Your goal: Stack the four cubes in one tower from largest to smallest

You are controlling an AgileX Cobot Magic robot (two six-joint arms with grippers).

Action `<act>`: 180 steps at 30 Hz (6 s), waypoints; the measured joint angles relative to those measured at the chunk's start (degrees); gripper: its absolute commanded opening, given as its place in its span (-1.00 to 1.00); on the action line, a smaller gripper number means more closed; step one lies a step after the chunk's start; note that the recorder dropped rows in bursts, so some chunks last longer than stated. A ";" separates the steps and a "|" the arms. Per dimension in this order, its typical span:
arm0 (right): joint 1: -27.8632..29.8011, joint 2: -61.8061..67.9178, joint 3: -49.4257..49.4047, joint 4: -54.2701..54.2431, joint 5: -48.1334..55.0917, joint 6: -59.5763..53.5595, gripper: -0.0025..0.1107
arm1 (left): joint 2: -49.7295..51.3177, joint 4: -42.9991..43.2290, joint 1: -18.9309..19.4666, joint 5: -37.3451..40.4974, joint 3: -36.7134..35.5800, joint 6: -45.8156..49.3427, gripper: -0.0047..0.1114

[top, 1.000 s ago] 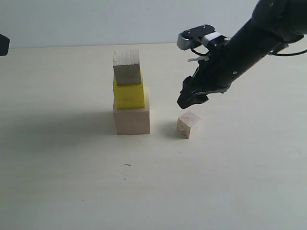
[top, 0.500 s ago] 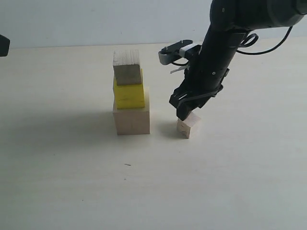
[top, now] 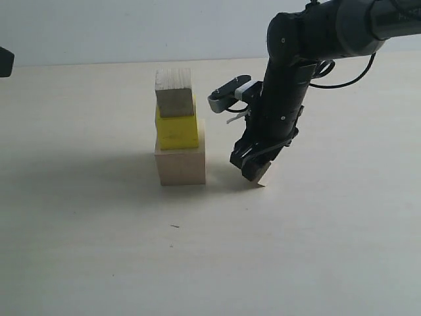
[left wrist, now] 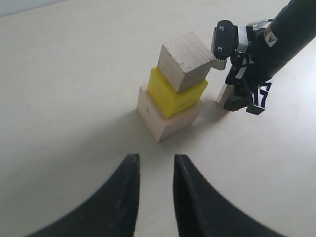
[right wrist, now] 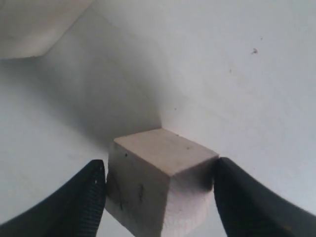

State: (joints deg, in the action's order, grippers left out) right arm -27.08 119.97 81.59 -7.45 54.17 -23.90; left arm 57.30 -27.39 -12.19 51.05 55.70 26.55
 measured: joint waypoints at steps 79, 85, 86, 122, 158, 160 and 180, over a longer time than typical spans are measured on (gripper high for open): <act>0.00 1.50 0.77 6.15 1.15 -8.92 0.17 | 0.00 -0.11 0.00 -0.21 -2.18 0.26 -0.47; 0.00 2.49 0.85 6.15 1.15 -8.92 -0.02 | 0.00 -0.11 0.00 -0.21 -2.18 0.26 -0.47; 0.00 2.75 0.85 6.15 1.15 -8.92 -0.09 | 0.00 -0.11 0.00 -0.21 -2.18 0.26 -0.47; 10.83 -14.77 -4.97 -23.59 -12.46 -20.05 -0.96 | 0.00 -0.11 0.00 -0.21 -2.18 0.26 -0.47; 30.54 -3.79 -5.12 -81.98 14.19 -89.10 -0.96 | 0.00 0.48 0.00 0.12 -2.18 0.36 -0.47; 29.73 -2.49 -4.16 -82.07 14.19 -88.98 -0.96 | 0.00 0.48 0.00 0.12 -2.18 0.36 -0.47; 17.77 -3.90 -4.04 -85.10 15.05 -92.37 -0.96 | 0.00 1.10 0.00 0.12 -2.18 0.36 -0.47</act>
State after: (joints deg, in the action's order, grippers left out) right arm -9.31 116.07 77.55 -92.55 69.22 -116.27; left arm 57.30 -26.29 -12.19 51.17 53.53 26.92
